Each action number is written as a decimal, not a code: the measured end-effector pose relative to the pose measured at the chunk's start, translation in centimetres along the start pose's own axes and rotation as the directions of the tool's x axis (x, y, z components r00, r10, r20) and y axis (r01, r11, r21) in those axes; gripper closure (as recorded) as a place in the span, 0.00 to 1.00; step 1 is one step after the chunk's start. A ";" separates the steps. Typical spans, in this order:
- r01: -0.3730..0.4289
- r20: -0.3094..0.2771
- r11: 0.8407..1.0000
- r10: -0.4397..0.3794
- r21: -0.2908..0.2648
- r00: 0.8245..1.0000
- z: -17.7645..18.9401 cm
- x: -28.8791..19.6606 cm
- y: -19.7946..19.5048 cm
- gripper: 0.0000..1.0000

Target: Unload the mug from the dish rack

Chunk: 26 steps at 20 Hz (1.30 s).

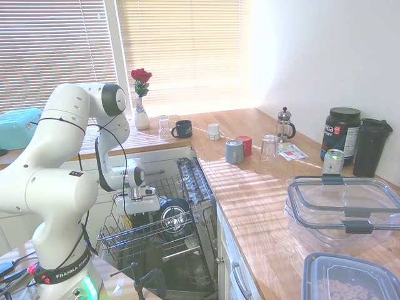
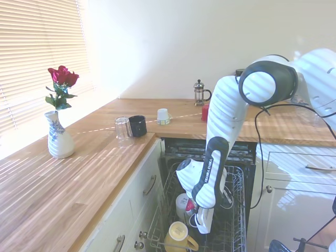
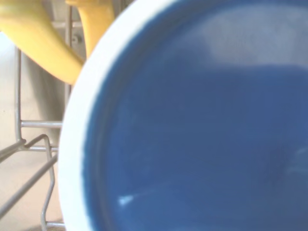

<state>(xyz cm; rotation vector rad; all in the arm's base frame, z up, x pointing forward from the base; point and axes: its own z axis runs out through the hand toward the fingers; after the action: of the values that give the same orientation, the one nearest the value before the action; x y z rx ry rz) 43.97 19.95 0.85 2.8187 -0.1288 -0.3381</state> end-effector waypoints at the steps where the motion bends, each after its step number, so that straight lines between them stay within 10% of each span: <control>1: -0.001 0.000 1.000 0.001 0.000 1.000 0.0 0.0 0.0 1.00; 10: 0.008 -0.018 1.000 -0.007 0.013 1.000 -2.1 -0.7 -0.6 1.00; 26: -0.062 -0.214 0.987 0.094 0.150 0.972 -19.8 -0.2 4.2 1.00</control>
<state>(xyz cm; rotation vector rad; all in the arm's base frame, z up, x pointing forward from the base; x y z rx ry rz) 48.37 21.58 20.57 2.9577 -0.2223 0.0042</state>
